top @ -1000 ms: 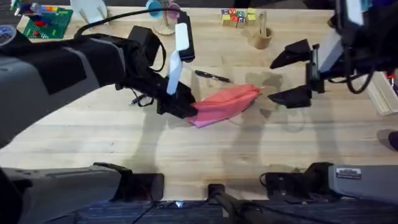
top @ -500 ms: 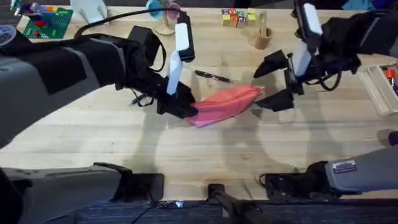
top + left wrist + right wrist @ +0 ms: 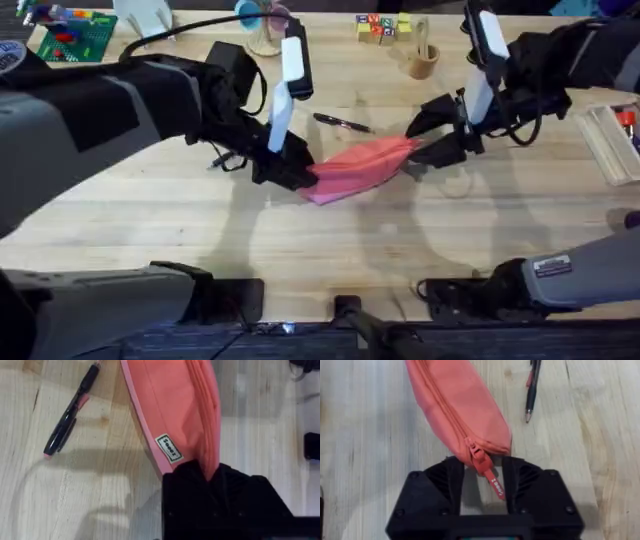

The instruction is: Unzip the bag, pick up the pens from the table one at a time and place them inside, then zip the bag closed.

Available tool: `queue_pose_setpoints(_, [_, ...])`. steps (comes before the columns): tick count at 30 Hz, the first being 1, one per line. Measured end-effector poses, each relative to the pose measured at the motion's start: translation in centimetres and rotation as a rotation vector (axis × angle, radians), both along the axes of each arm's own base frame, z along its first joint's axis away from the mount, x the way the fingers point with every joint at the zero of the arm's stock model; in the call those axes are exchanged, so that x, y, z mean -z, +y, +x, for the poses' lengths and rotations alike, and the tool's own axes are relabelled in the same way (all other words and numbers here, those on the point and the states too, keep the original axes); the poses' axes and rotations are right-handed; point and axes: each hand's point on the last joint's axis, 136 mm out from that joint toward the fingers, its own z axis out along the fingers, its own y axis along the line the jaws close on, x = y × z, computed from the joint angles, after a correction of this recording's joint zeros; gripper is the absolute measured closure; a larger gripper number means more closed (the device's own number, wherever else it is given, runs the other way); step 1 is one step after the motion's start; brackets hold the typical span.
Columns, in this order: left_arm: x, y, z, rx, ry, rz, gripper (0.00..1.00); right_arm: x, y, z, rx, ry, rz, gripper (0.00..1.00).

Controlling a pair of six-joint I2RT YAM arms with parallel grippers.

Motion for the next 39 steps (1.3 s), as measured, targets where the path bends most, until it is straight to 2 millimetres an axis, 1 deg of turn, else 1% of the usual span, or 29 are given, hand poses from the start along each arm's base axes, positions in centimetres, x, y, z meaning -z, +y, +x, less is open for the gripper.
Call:
queue_pose_setpoints(1, [0.0,0.0,0.0,0.000,0.000,0.000,0.959,0.0,0.0,0.0,-0.001,0.001,-0.002,0.571])
queue_pose_setpoints(3, [0.0,0.0,0.0,0.000,0.000,0.000,0.959,0.1,-0.1,-0.1,-0.001,0.006,-0.006,0.681])
queue_pose_setpoints(5, [0.0,0.0,0.0,0.000,-0.001,0.000,0.959,0.1,0.0,-0.2,-0.002,0.010,-0.006,0.764])
queue_pose_setpoints(9, [0.0,0.0,0.0,0.000,-0.002,-0.001,0.959,0.1,0.0,-0.3,-0.006,0.013,-0.009,0.911])
queue_pose_setpoints(11, [0.0,0.0,0.1,0.000,-0.003,-0.001,0.958,0.1,0.0,-0.3,-0.006,0.012,-0.010,0.960])
queue_pose_setpoints(19, [0.0,0.0,0.1,0.000,-0.003,-0.001,0.959,0.0,0.0,-0.2,-0.006,0.010,-0.014,0.971])
queue_pose_setpoints(23, [-0.1,-0.1,0.1,0.000,-0.005,-0.004,0.959,-0.4,-0.2,0.4,-0.006,-0.010,-0.021,0.971])
queue_pose_setpoints(28, [-0.1,-0.1,0.2,0.001,-0.009,-0.007,0.959,-1.5,-0.4,1.6,-0.006,-0.061,-0.036,0.973])
queue_pose_setpoints(34, [-0.1,-0.1,0.2,0.001,-0.010,-0.008,0.959,-4.0,-0.5,2.7,-0.006,-0.158,-0.047,0.972])
queue_pose_setpoints(39, [-0.1,-0.2,0.2,0.002,-0.012,-0.011,0.959,-4.4,-0.4,2.7,-0.006,-0.164,-0.050,0.972])
